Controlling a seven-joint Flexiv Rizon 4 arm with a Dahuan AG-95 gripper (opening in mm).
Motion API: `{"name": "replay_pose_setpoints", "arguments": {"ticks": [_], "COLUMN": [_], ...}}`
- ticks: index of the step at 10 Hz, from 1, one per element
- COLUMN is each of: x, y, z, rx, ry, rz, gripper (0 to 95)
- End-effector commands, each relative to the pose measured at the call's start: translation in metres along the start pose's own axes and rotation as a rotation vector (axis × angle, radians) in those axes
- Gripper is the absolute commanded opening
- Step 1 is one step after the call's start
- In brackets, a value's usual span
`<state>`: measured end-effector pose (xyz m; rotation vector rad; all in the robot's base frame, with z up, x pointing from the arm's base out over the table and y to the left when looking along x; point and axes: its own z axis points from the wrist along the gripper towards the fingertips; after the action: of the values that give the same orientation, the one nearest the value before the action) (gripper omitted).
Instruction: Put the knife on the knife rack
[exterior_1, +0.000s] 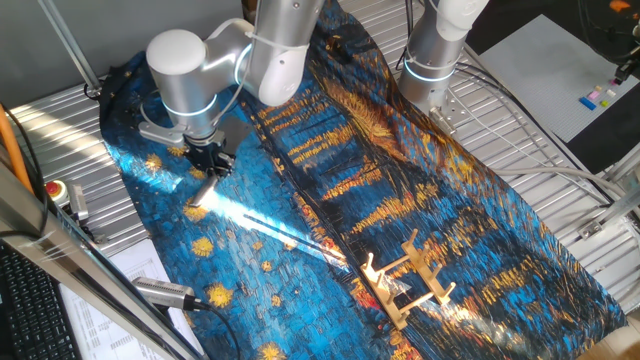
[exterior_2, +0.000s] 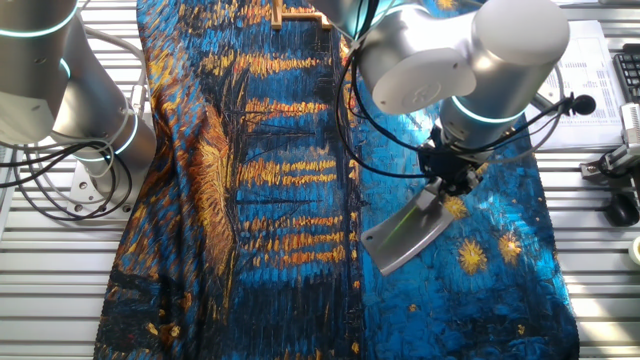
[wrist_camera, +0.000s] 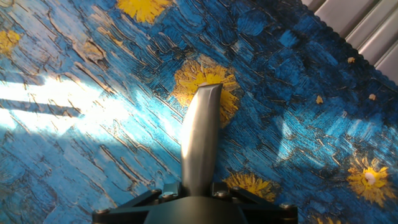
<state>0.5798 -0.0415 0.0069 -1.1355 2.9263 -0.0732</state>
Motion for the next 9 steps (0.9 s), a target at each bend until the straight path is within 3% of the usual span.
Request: {"name": "replay_pose_setpoints", "arguments": {"ticks": [1,4,9], "x": [-0.001,-0.002,-0.01], "y": [0.001,0.001,0.002], "z": [-0.002,-0.003,-0.018], "rx": [-0.015,-0.03,-0.044], "ry": [0.013,0.022,0.057], "rz": [0.007,0.02,0.053], "gripper": [0.0,0.0,0.0]}}
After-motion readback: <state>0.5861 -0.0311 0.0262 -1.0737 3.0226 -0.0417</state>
